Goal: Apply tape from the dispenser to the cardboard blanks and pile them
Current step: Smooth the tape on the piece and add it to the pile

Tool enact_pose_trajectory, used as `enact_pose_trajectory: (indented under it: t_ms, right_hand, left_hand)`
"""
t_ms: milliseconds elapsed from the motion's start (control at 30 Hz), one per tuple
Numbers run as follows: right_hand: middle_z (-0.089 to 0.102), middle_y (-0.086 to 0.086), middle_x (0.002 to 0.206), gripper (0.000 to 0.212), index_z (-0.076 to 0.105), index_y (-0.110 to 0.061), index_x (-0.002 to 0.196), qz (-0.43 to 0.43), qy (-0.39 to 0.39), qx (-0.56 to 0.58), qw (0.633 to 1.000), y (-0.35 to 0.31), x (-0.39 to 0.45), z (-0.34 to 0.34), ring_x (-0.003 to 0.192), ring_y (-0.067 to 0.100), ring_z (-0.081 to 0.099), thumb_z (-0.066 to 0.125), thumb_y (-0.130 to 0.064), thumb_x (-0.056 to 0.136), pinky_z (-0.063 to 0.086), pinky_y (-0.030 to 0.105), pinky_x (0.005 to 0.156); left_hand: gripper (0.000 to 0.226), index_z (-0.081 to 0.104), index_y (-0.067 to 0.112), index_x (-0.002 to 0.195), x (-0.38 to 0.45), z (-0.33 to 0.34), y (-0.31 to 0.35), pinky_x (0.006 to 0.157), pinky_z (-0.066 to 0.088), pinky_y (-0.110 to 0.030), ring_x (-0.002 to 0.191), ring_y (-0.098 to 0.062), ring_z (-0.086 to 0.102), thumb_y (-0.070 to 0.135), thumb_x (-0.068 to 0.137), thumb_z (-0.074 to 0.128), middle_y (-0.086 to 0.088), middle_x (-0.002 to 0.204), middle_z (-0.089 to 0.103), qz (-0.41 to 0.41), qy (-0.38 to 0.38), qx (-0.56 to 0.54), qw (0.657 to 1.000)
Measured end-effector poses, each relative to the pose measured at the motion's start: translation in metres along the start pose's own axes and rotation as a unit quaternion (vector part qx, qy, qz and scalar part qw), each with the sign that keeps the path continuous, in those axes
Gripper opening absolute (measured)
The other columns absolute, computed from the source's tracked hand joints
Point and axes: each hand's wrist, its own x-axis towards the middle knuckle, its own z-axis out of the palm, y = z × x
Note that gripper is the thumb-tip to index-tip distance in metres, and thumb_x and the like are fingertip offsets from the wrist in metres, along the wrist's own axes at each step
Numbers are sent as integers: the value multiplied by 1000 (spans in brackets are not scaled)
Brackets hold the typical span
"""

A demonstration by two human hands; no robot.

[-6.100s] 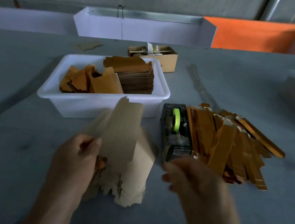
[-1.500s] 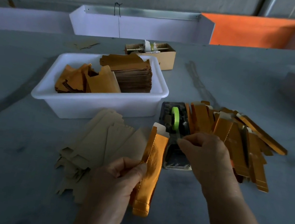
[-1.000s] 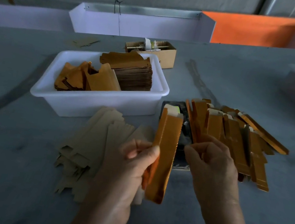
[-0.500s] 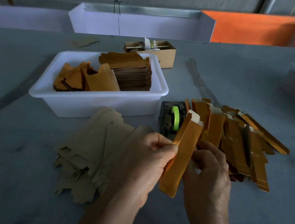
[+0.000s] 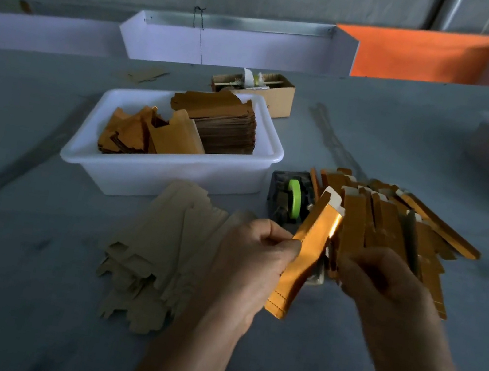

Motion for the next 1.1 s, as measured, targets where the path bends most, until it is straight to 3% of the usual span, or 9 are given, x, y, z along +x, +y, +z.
enact_pose_trajectory:
  t_ms: [67,133,233,367,533,633,767,900,1100]
  right_hand:
    - [65,-1,75,3,65,-20,73,45,-83,149,984,-11,-5,-10,73,16,62,63,-19,76,49,31,67]
    - [68,-4,73,13,70,-22,73,35,-143,182,972,-17,-6,-14,68,8,63,60,-26,65,48,26,64]
    - [69,-4,72,12,71,-20,72,-23,-160,162,973,-19,-4,-15,65,4,62,60,-21,68,50,18,57]
    - [69,-8,77,17,71,-23,79,-80,-159,116,977,-20,-1,-12,67,0,60,61,-9,79,45,9,53]
    - [69,-10,81,28,62,-40,96,-107,-157,53,980,-21,0,-10,74,4,63,62,-25,71,48,13,57]
    - [70,-13,76,31,52,-32,92,-89,-116,32,989,-22,1,-8,68,3,66,65,-34,64,48,14,51]
    - [69,-19,76,37,50,-29,87,-86,-98,-4,991,-24,0,-6,67,2,66,58,-46,55,45,19,51]
    - [67,-25,77,28,49,-30,86,-87,-92,-38,991,-23,-1,-5,69,-3,64,70,-33,67,46,17,53]
    - [67,-19,73,26,50,-29,84,-112,-63,-78,989,-23,-5,-2,67,-6,62,74,-23,73,49,11,54]
  left_hand:
    - [14,65,24,72,-3,-1,2,76,56,-41,80,-20,66,24,86,67,0,77,69,12,0,7,1000]
    - [13,67,24,70,-7,-1,3,67,54,-35,71,-13,66,26,84,68,2,71,69,17,-6,1,1000]
    - [16,68,26,67,-14,-1,3,60,50,-31,63,-12,64,27,83,69,4,66,69,21,-17,-6,1000]
    - [13,70,26,71,-20,-5,4,66,56,-39,69,-18,68,26,84,68,2,69,70,24,-34,-18,999]
    - [13,70,21,75,-23,-10,5,48,49,-17,53,-5,63,23,87,66,5,62,68,25,-65,-34,997]
    - [11,71,18,79,-26,-10,4,63,58,-24,67,-11,71,17,88,65,0,72,73,18,-88,-64,994]
    - [15,72,17,80,-27,-14,4,65,57,-21,72,-12,72,9,89,63,0,76,74,8,-110,-80,991]
    - [8,72,13,85,-27,-18,5,73,59,-28,77,-14,73,20,82,69,-2,80,75,-3,-149,-87,985]
    - [19,72,19,73,-28,-10,-2,74,59,-47,72,-22,72,18,89,62,-5,74,74,35,-65,-54,996]
